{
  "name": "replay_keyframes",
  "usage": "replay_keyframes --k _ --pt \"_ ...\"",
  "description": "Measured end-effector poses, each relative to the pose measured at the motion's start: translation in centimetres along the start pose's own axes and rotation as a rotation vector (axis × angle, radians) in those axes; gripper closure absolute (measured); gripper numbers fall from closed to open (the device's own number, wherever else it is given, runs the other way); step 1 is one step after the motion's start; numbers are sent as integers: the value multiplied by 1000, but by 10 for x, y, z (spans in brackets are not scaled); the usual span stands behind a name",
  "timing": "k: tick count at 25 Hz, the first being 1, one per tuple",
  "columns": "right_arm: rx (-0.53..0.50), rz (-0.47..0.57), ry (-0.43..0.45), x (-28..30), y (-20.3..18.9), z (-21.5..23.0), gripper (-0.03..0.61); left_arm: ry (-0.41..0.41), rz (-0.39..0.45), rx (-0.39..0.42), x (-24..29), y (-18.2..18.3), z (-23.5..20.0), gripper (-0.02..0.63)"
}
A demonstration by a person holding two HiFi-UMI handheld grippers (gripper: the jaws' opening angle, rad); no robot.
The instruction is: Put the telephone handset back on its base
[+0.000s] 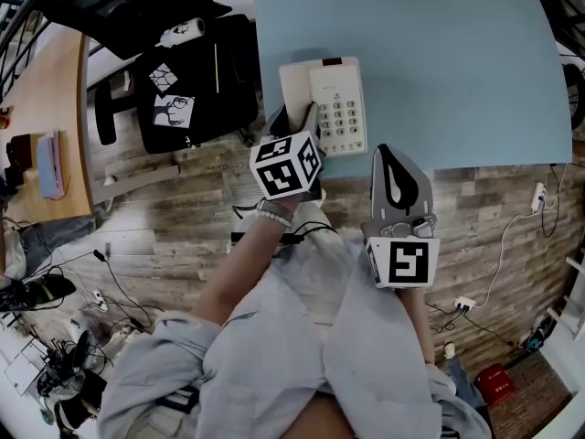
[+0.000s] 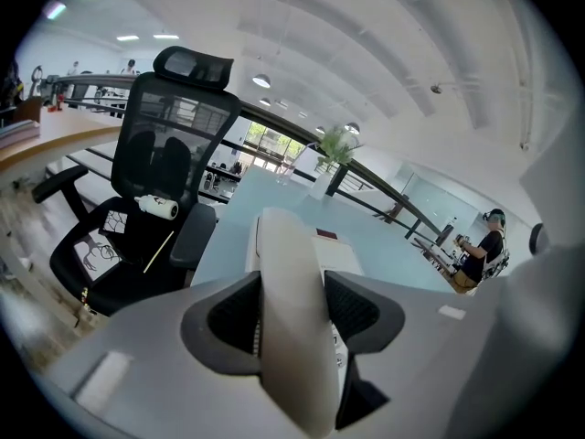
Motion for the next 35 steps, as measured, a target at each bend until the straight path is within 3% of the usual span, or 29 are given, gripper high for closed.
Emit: replay_keyframes --k 7,22,29,35 --pt "-2 -5 -8 -1 1 -1 572 -21 -7 -32 1 2 1 399" --pt "-1 14 -28 0 4 -17 572 -181 -101 71 -14 16 -11 397" --pt "9 28 -58 -2 9 -22 572 -305 -1 231 -43 42 -7 409" --pt "5 54 -91 -5 18 -26 572 -385 92 385 -69 66 5 528"
Point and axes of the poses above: the fingertips, and each gripper's own axes: x forward along the fingers, z to its right, y out of its top, the point moved 8 cm from there along -x, backward along the fingers, and after that the axes turned 4 degrees about -z, right-handed, at the moved point
